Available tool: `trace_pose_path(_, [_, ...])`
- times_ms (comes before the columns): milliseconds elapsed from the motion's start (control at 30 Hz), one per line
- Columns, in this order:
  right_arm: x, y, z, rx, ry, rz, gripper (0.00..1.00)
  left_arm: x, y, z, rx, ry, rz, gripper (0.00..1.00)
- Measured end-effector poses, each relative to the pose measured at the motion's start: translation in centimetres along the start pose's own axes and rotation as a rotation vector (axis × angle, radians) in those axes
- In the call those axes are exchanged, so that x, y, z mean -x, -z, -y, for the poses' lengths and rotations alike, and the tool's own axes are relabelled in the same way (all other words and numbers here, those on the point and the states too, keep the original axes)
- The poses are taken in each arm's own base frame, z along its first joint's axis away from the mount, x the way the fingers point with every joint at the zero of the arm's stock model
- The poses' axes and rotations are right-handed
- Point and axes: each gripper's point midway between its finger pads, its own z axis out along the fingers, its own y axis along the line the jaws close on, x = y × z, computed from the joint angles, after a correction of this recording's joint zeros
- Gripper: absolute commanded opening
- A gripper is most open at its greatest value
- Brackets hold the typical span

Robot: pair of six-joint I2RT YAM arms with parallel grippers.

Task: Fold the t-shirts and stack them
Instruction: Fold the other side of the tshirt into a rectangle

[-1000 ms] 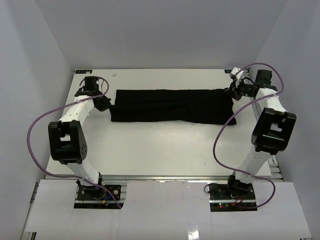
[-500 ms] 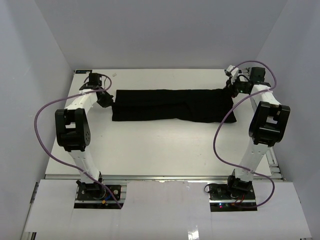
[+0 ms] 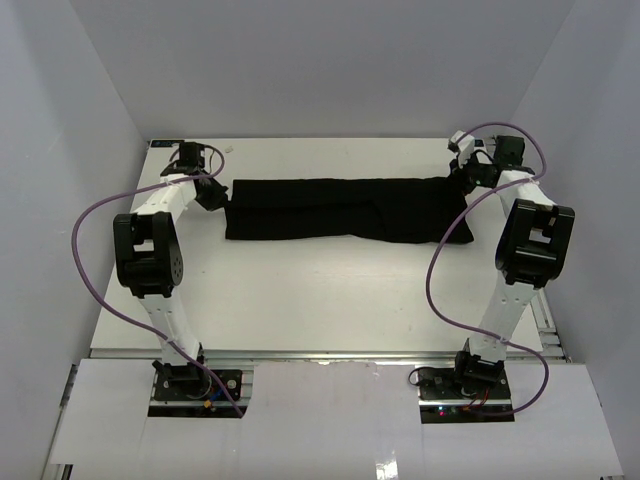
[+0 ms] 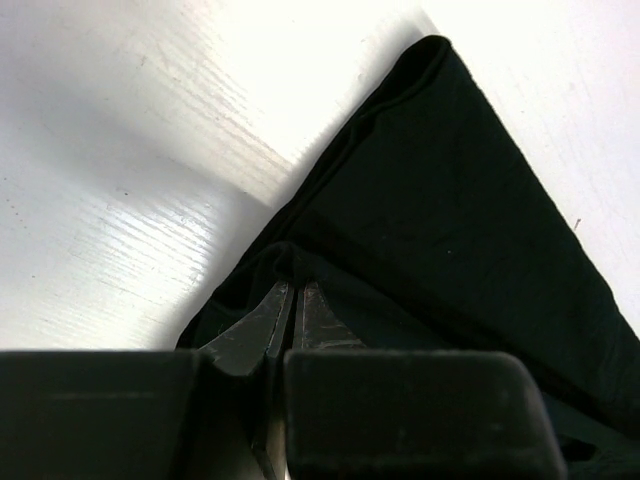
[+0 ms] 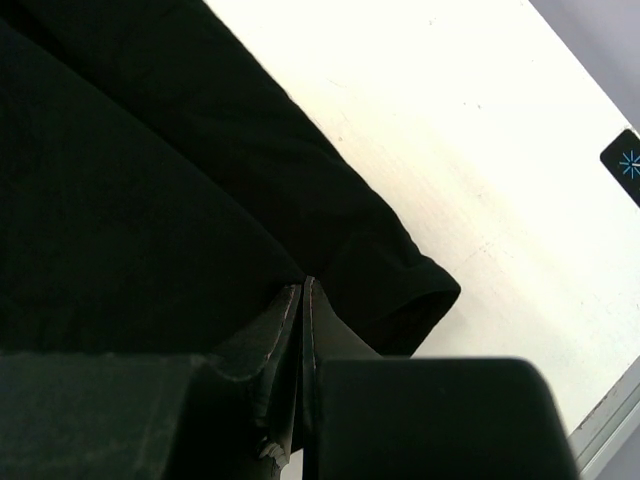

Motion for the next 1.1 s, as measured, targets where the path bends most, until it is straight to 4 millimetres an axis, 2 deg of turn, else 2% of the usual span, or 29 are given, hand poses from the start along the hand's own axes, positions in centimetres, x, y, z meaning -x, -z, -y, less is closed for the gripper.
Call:
trace_pose_path(233, [-0.2,-0.5,0.5,-0.017,-0.035,0.008,0.06,0.2,0.1,0.4,-0.01,-0.001,0.007,0.08])
trace_pose_path(567, [4.0,-0.5,2.8,-0.053,-0.024,0.108,0.06,0.1,0.1,0.6,-0.013,-0.007,0.006,0.08])
trace_pose_path(733, [5.6,-1.3,3.6,-0.058,0.0,0.128,0.06,0.2,0.2,0.8,-0.016,-0.008,0.01,0.08])
trace_pose_path(833, [5.1,-2.4,3.5,-0.056,0.004,0.115,0.06,0.4,0.1,0.9,-0.018,-0.008,0.013,0.08])
trace_pose_path(1100, [1.3,-5.2,3.0,-0.056,-0.018,0.024,0.06,0.5,-0.1,0.8,-0.012,-0.009,0.017,0.08])
